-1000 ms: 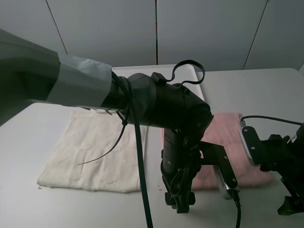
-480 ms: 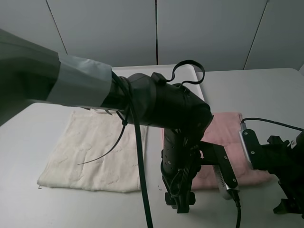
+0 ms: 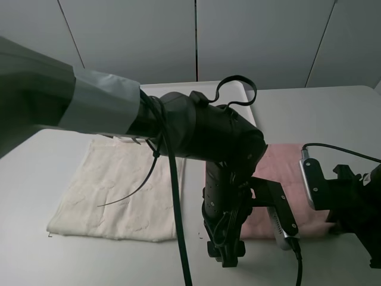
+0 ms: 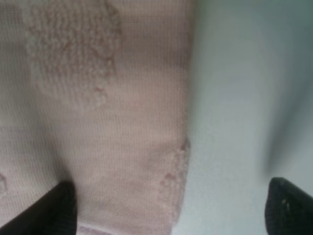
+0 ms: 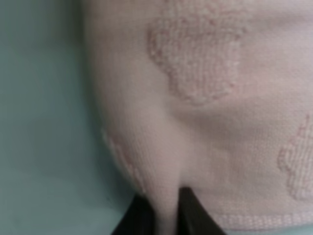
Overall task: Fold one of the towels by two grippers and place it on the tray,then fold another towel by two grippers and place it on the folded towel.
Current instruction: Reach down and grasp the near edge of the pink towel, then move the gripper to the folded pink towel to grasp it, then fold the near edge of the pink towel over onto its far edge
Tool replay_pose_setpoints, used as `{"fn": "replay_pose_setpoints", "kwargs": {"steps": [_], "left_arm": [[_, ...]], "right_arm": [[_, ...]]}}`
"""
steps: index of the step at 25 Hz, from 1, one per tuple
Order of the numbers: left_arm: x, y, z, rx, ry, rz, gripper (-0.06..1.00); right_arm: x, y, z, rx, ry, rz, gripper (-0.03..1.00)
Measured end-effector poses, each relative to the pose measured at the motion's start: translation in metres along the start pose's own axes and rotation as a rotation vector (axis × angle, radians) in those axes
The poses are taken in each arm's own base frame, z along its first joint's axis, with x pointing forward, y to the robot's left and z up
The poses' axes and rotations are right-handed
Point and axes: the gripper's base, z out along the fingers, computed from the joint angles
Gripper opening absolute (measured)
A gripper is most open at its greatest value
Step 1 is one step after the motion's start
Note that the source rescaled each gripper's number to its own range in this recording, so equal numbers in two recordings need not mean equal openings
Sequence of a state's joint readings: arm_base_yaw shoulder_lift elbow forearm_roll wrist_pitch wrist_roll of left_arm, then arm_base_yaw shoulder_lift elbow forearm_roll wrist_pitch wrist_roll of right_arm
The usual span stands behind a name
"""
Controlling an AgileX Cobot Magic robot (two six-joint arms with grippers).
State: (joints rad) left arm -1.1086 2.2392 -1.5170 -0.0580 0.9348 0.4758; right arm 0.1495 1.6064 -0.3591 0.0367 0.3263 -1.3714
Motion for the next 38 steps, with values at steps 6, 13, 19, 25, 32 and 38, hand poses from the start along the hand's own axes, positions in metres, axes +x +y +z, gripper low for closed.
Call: {"fn": "replay_pose_setpoints", "kwargs": {"steps": [6, 13, 19, 25, 32, 38], "left_arm": [[-0.001, 0.001, 0.0, -0.006, -0.012, -0.002, 0.96], [-0.002, 0.005, 0.0, -0.051, -0.026, -0.021, 0.34], [0.0, 0.011, -0.001, -0.132, -0.001, -0.058, 0.02], [-0.001, 0.011, -0.001, -0.127, -0.013, -0.068, 0.0], [-0.003, 0.011, -0.003, -0.129, -0.032, -0.071, 0.0], [0.0, 0.026, -0.034, -0.131, -0.139, -0.136, 0.0]], "right_arm": [[0.0, 0.0, 0.0, 0.003, 0.003, -0.011, 0.0], [0.0, 0.0, 0.0, 0.002, -0.001, 0.002, 0.0], [0.0, 0.0, 0.0, 0.002, -0.001, 0.007, 0.0], [-0.001, -0.001, 0.0, 0.013, -0.008, 0.105, 0.0], [-0.003, -0.002, -0.011, 0.072, -0.053, 0.259, 0.0], [-0.006, -0.007, -0.041, 0.083, -0.092, 0.477, 0.0]]}}
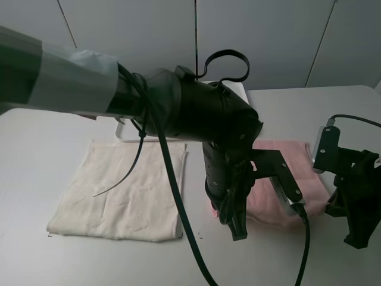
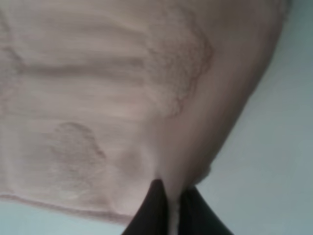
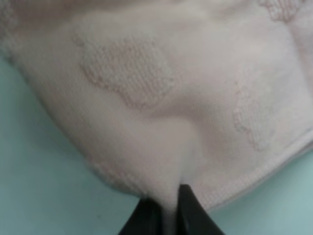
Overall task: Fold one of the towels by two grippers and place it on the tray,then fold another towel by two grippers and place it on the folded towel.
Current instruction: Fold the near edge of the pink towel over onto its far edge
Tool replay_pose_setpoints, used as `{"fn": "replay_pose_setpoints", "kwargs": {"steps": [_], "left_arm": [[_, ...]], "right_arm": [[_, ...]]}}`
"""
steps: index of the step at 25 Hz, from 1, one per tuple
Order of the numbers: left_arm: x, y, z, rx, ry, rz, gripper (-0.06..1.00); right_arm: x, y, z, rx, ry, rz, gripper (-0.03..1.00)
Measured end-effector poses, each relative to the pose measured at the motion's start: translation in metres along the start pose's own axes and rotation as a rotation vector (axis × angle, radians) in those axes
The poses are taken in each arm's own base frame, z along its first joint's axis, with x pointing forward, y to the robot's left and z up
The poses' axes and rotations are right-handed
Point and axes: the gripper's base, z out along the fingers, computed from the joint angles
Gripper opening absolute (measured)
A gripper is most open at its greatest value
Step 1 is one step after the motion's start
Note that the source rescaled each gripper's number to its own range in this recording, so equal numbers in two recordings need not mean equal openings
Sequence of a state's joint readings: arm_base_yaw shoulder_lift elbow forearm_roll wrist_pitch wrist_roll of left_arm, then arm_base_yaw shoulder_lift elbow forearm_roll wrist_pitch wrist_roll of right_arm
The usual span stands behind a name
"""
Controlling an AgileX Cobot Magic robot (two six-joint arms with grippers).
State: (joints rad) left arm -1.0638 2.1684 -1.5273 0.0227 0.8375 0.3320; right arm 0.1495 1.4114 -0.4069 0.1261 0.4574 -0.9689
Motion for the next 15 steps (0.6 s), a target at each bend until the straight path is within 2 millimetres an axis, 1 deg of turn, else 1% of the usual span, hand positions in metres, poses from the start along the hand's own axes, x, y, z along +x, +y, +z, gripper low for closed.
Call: {"fn": "replay_pose_setpoints", "kwargs": {"steps": [4, 7, 9, 12, 15], "left_arm": [[0.004, 0.025, -0.026, 0.039, -0.093, -0.079, 0.0], [0.008, 0.044, -0.039, 0.068, -0.157, -0.156, 0.0], [0.01, 0.056, -0.043, 0.079, -0.192, -0.208, 0.0], [0.017, 0.075, -0.047, 0.064, -0.219, -0.259, 0.0], [0.024, 0.088, -0.048, 0.05, -0.229, -0.299, 0.0]], "right_arm": [[-0.013, -0.011, -0.019, -0.024, 0.008, 0.144, 0.0], [-0.022, -0.023, -0.031, -0.006, 0.004, 0.258, 0.0], [-0.027, -0.029, -0.036, 0.012, -0.013, 0.327, 0.0], [-0.034, -0.036, -0.039, 0.029, -0.035, 0.441, 0.0], [-0.039, -0.043, -0.032, 0.06, -0.076, 0.569, 0.0]]}}
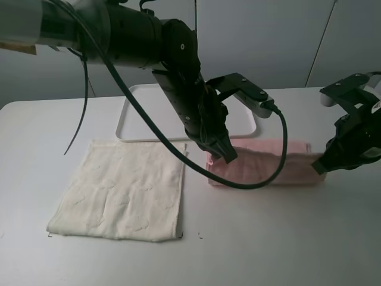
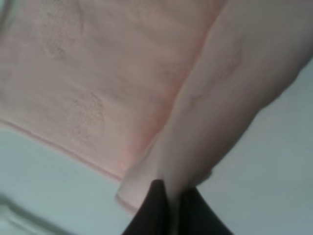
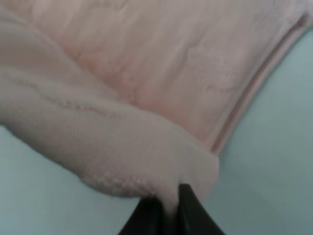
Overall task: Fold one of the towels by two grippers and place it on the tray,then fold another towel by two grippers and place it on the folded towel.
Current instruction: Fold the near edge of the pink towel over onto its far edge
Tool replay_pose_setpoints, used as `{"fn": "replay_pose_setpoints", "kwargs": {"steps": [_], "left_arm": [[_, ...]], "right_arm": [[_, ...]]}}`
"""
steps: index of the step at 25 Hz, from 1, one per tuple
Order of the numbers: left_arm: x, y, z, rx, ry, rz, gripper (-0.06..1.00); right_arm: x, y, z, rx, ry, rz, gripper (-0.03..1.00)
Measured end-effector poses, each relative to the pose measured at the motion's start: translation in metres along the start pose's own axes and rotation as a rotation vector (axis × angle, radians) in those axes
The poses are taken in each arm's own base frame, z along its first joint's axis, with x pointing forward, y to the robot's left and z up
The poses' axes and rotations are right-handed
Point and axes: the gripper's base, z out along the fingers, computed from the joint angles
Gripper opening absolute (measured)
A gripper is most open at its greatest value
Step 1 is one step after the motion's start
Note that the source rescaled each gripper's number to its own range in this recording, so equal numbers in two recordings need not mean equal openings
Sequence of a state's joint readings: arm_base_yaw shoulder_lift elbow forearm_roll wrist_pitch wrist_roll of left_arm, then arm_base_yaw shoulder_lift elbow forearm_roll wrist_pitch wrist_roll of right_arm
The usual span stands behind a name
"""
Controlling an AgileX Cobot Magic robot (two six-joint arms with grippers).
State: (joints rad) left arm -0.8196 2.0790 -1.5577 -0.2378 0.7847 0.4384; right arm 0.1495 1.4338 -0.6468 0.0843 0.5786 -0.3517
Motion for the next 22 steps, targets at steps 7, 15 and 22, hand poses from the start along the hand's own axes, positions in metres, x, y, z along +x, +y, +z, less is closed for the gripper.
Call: {"fn": "replay_pose_setpoints", "kwargs": {"steps": [7, 15, 22], "left_arm": [[-0.002, 0.022, -0.004, -0.052, -0.083, -0.104, 0.13], [-0.004, 0.029, -0.005, -0.086, -0.123, -0.183, 0.97], [-0.005, 0.029, -0.005, -0.094, -0.127, -0.184, 0.98]], "right_arm": [[-0.015, -0.007, 0.018, 0.044, -0.112, 0.139, 0.0], [-0.027, -0.012, 0.022, 0.078, -0.229, 0.157, 0.95], [-0.023, -0.011, 0.024, 0.059, -0.19, 0.24, 1.0]]}}
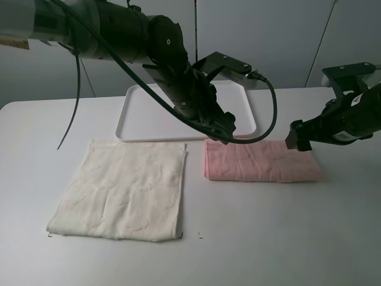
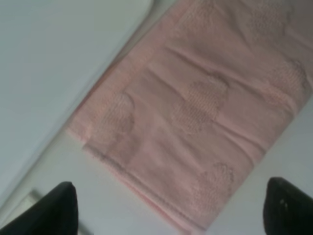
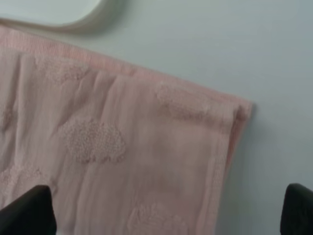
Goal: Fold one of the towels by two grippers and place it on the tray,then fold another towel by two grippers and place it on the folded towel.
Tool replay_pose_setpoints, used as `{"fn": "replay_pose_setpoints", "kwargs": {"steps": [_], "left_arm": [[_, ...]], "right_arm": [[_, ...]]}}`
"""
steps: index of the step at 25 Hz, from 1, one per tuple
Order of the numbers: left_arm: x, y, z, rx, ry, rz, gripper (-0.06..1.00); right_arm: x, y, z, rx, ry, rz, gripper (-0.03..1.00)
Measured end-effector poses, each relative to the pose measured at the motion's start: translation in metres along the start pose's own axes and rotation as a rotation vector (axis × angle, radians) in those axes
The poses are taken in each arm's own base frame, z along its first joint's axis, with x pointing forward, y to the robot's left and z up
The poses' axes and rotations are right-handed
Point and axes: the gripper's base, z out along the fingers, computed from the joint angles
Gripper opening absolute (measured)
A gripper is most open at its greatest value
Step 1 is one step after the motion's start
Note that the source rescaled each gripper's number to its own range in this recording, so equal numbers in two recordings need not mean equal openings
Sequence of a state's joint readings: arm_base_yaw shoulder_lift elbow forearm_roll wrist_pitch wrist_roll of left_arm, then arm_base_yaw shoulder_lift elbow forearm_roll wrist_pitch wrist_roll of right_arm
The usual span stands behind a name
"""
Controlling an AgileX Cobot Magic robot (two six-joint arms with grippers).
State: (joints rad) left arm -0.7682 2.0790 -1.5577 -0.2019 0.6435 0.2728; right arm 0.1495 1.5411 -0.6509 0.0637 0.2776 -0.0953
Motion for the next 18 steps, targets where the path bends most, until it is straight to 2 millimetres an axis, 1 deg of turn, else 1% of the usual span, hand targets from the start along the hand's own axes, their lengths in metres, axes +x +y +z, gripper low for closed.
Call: {"fn": "replay_pose_setpoints", "kwargs": {"steps": [2, 4, 7, 10, 12, 15, 18], "left_arm": [[0.0, 0.0, 0.0, -0.001, 0.0, -0.023, 0.98], [0.0, 0.0, 0.0, -0.002, 0.0, -0.111, 0.98], [0.001, 0.001, 0.002, -0.011, 0.007, -0.221, 0.98], [0.006, 0.004, 0.016, -0.033, 0.051, -0.306, 0.98], [0.01, 0.006, 0.026, -0.054, 0.114, -0.344, 0.98], [0.016, 0.008, 0.036, -0.07, 0.201, -0.357, 0.99], [0.017, 0.01, 0.036, -0.089, 0.217, -0.346, 0.99]], "right_arm": [[0.003, 0.0, 0.0, -0.003, 0.029, 0.014, 1.0], [0.005, 0.0, 0.0, -0.004, 0.056, 0.036, 1.0], [0.007, -0.008, -0.001, 0.007, 0.107, 0.116, 1.0], [0.005, -0.023, 0.0, 0.007, 0.213, 0.204, 1.0], [0.003, -0.028, 0.002, -0.014, 0.278, 0.233, 1.0], [-0.006, -0.031, 0.001, -0.03, 0.272, 0.236, 1.0], [-0.014, -0.032, 0.0, -0.024, 0.218, 0.229, 1.0]]}}
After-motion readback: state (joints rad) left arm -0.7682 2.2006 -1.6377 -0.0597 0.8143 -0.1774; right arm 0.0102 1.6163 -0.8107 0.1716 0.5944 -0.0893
